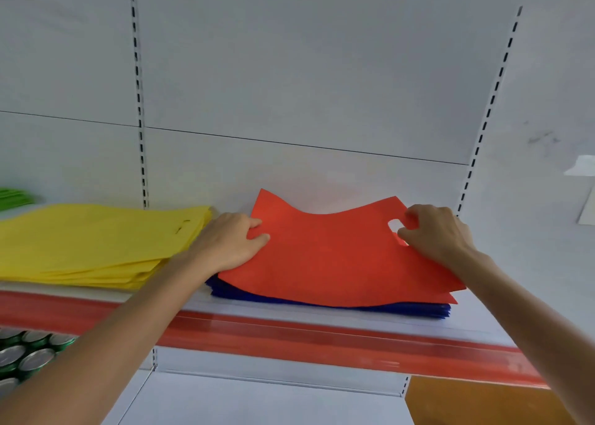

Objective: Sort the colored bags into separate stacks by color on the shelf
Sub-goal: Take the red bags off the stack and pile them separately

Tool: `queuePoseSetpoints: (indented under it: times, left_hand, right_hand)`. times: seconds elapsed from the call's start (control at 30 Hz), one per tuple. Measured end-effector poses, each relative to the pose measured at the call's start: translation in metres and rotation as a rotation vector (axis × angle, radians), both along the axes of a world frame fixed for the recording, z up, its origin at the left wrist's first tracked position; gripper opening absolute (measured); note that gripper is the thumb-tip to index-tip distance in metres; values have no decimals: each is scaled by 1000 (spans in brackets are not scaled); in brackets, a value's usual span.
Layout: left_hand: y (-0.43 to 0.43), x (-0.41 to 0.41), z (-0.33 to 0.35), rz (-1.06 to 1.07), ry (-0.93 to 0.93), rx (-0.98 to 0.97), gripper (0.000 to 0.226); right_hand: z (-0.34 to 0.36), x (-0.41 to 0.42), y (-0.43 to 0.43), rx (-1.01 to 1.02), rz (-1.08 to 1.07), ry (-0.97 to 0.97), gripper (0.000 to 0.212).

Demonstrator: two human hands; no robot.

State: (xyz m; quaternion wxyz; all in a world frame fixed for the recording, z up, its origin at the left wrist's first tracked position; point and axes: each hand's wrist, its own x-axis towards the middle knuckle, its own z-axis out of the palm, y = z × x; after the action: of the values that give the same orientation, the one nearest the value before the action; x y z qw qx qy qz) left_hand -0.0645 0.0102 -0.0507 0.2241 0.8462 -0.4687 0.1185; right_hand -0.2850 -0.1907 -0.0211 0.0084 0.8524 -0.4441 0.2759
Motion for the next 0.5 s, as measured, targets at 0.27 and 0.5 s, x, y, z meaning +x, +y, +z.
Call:
queuePoseSetpoints:
  times: [0.27,0.5]
  left_hand:
    - [50,55,35,-34,12,-139,48]
    - [150,161,27,-42,107,-161,46]
  right_hand:
    - [34,42,46,-72,-15,12,30]
    - [32,142,146,-97,-3,-13,29]
